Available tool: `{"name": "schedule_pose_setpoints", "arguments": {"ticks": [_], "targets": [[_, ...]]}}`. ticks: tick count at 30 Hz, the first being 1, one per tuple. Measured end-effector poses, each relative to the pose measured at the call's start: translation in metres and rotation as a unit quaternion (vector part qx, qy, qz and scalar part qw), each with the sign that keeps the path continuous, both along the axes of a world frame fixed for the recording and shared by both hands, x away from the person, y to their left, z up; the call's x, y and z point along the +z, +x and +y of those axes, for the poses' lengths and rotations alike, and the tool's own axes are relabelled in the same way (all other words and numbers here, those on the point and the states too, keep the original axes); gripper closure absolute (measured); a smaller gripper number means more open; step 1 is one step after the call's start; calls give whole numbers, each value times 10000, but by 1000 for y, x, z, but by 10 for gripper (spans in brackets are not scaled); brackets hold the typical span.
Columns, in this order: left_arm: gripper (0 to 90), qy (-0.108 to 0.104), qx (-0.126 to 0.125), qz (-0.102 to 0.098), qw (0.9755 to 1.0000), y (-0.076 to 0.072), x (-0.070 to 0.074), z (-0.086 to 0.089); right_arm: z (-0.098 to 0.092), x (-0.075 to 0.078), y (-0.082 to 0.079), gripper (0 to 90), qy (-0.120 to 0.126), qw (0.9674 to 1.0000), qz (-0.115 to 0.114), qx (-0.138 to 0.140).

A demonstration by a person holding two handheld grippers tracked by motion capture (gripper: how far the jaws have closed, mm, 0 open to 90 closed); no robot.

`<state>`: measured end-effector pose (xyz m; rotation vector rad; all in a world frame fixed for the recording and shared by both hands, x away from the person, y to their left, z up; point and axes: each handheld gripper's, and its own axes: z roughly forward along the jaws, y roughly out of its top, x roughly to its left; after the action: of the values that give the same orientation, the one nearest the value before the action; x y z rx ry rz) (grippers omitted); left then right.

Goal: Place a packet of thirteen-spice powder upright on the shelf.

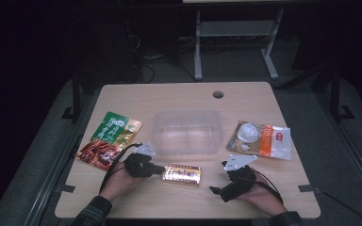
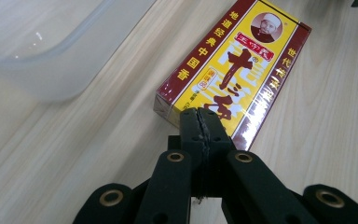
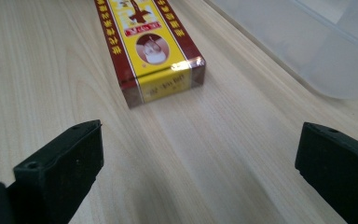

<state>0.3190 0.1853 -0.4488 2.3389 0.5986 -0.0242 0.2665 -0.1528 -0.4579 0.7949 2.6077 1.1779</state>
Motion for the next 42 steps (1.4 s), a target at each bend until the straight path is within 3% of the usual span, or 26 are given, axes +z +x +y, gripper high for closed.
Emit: {"name": "schedule_pose_setpoints", "arguments": {"ticks": [6, 13, 17, 18, 20, 25, 29, 30, 31, 35, 38, 42], "targets": [[898, -13, -112, -43, 9999, 2, 0, -15, 0, 0, -1, 5, 3, 10000, -1, 42], [839, -111, -44, -115, 9999, -3, 5, -5, 0, 2, -2, 5, -11, 10000, 23, 86], [670, -110, 65, -200, 9997, -12, 9, 8, 1, 7, 0, 5, -36, 9999, -2, 130], [670, -109, 120, -261, 9995, -14, 10, 14, 1, 8, 0, 5, -36, 9998, -24, 178], [596, -155, 184, -193, 9995, -19, 11, 26, 5, 10, 1, 5, -81, 9994, -2, 328], [493, -239, 393, -266, 9986, -26, 11, 38, 15, 12, 4, 5, -86, 9983, 74, 570], [410, -206, 440, -388, 9981, -35, 8, 46, 27, 13, 13, 20, -163, 9962, 37, 860], [386, -182, 435, -413, 9980, -40, 5, 49, 32, 13, 17, 99, -227, 9944, -26, 1032], [373, -182, 435, -413, 9980, -40, 5, 49, 32, 13, 17, 99, -227, 9944, -26, 1032], [366, -141, 433, -442, 9980, -39, 2, 48, 44, 9, 29, 134, -210, 9918, 35, 1263], [358, -161, 382, -452, 9981, -37, 1, 45, 51, 4, 35, 137, -403, 9891, 77, 1411], [356, -96, 318, -453, 9984, -37, -1, 43, 58, -1, 41, 168, -483, 9864, 104, 1565]]}}
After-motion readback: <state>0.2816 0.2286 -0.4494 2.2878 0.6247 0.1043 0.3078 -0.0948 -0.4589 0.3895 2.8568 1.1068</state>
